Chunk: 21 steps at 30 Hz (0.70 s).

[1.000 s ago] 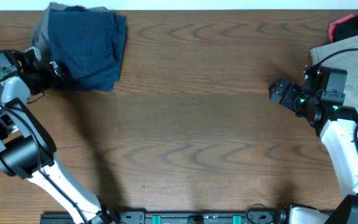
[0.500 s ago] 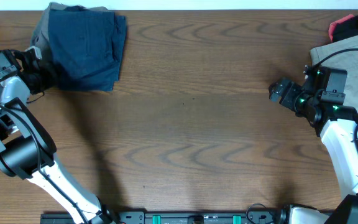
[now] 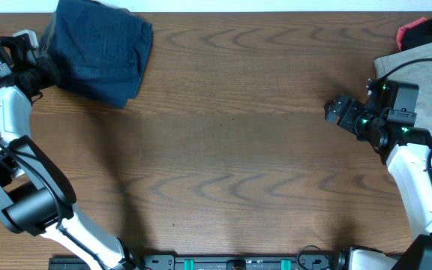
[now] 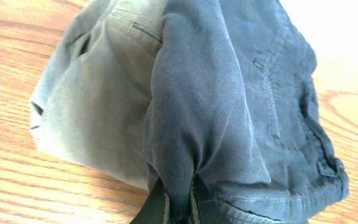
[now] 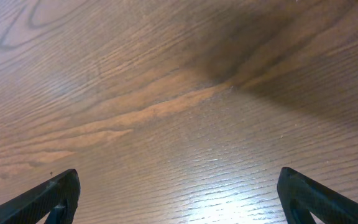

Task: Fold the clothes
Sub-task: 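Lower the shorts onto the grey pants stack and adjust with left gripper, then open the left gripper and release the shorts on the stack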

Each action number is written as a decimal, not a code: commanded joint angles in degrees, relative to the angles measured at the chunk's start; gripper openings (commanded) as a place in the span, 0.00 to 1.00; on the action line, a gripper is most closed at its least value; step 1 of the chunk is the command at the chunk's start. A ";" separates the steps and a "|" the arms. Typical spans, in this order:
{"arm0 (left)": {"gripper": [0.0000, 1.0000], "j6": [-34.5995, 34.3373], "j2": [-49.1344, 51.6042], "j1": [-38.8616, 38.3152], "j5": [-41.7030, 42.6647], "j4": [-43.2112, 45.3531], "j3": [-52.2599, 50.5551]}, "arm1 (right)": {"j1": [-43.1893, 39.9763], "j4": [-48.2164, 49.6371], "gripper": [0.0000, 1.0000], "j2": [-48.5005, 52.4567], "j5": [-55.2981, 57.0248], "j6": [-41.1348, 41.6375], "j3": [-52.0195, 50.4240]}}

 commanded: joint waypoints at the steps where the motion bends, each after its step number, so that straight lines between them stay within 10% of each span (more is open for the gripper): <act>1: 0.06 0.15 -0.20 0.13 -6.84 0.87 1.40 | 0.00 -0.09 0.99 0.48 -0.20 -0.09 0.98; 15: 0.07 0.35 3.54 0.15 -11.65 9.07 1.40 | 0.00 -0.09 0.99 0.48 -0.20 -0.09 0.98; 21: 0.64 0.33 4.44 0.15 -11.67 9.42 1.40 | 0.00 -0.09 0.99 0.48 -0.20 -0.09 0.98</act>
